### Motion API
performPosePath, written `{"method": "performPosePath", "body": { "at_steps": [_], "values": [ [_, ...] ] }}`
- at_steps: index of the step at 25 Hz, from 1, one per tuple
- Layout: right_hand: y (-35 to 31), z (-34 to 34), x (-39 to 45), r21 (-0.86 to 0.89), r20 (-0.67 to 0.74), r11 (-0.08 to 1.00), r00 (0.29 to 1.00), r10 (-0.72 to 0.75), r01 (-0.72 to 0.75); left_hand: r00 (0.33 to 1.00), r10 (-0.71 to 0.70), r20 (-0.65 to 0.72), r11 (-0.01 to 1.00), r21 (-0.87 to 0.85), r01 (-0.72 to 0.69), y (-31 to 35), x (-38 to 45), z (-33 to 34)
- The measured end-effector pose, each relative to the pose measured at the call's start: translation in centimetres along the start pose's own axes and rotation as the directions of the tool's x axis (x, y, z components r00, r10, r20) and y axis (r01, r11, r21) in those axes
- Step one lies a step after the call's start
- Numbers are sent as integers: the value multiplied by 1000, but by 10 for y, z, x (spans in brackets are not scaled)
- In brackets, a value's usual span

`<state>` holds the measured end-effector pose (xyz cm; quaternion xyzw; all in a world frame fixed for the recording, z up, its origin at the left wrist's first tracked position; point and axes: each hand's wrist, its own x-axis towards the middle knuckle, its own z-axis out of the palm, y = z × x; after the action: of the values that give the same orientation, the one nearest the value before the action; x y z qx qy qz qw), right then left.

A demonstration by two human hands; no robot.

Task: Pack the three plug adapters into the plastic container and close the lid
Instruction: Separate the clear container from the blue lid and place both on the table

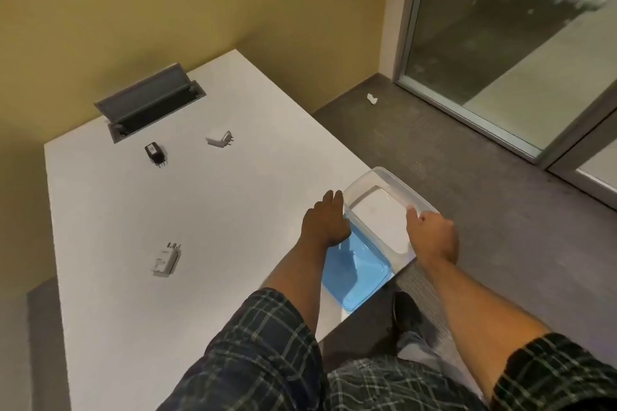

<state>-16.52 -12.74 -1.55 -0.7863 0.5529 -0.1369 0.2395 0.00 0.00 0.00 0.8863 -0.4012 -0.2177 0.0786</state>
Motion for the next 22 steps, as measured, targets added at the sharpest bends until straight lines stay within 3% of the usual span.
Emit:
{"method": "performPosePath", "body": {
  "at_steps": [3, 6, 16, 22],
  "values": [
    [8, 2, 11, -59, 93, 971, 967, 236, -232, 996, -46, 70, 997, -59, 50, 7, 9, 1],
    [16, 6, 16, -50, 204, 946, 924, 324, -321, 998, -33, 54, 999, -2, 33, 13, 18, 5],
    [29, 1, 25, -133, 214, 932, 909, 358, -336, 993, -88, 83, 984, -148, 99, 18, 40, 15],
    [36, 6, 24, -99, 249, 962, 929, 273, -255, 992, -126, 14, 957, -261, 125, 22, 41, 18]
  ]
}}
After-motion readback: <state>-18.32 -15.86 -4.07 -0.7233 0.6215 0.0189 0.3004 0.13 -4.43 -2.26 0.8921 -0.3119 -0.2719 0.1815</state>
